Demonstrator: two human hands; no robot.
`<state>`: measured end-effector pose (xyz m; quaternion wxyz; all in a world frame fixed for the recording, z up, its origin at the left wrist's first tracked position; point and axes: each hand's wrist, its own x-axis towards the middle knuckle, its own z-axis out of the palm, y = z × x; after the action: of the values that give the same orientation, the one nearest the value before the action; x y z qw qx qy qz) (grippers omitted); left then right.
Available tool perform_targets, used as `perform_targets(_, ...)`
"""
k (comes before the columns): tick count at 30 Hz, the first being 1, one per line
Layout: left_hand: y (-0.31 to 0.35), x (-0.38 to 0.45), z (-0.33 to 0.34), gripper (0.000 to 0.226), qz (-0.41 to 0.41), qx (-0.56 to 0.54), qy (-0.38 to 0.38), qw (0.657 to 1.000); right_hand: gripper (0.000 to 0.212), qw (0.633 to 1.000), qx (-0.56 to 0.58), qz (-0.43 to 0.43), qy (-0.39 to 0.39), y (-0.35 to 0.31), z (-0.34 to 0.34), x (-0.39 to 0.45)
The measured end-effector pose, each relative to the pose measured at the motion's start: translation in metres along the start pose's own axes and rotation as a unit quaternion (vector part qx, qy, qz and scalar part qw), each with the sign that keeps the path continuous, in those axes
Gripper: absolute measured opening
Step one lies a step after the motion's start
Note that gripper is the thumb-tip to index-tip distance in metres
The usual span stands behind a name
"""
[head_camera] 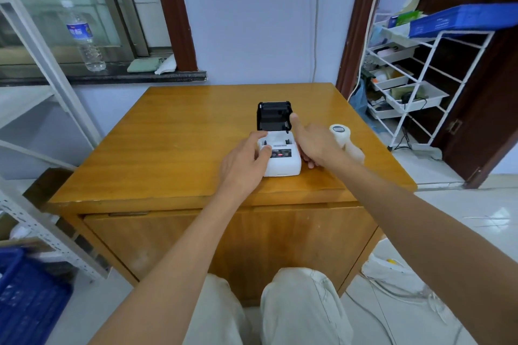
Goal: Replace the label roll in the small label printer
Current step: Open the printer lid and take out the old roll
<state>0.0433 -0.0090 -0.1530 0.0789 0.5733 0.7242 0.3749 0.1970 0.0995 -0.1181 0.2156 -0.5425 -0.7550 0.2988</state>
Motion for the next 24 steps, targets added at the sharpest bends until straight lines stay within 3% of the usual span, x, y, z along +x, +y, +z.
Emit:
perform_targets(5, 0.004, 0.0, -0.002, 0.038, 0.008, 0.031, -0.015, 0.999, 0.053, 0.982, -0.105, -0.113, 0.108, -0.005, -0.002, 0.006)
perform_targets(9, 0.005, 0.0, -0.005, 0.032, 0.007, 0.024, -0.021, 0.999, 0.019, 0.95, -0.233, -0.209, -0.004, -0.029, -0.008, 0.012)
perform_targets(14, 0.004, 0.002, -0.004, 0.028, 0.008, 0.023, -0.024, 0.999, 0.019, 0.92, -0.311, -0.15, -0.185, -0.055, -0.024, 0.018)
perform_targets(19, 0.004, 0.002, -0.004, 0.022, 0.004, 0.012, -0.023, 1.0, 0.024, 0.909, -0.341, -0.133, -0.197, -0.063, -0.017, 0.023)
perform_targets(24, 0.005, 0.003, -0.001, 0.017, -0.017, -0.004, -0.02, 1.0, 0.016, 0.901, -0.356, -0.167, -0.183, -0.06, -0.016, 0.021)
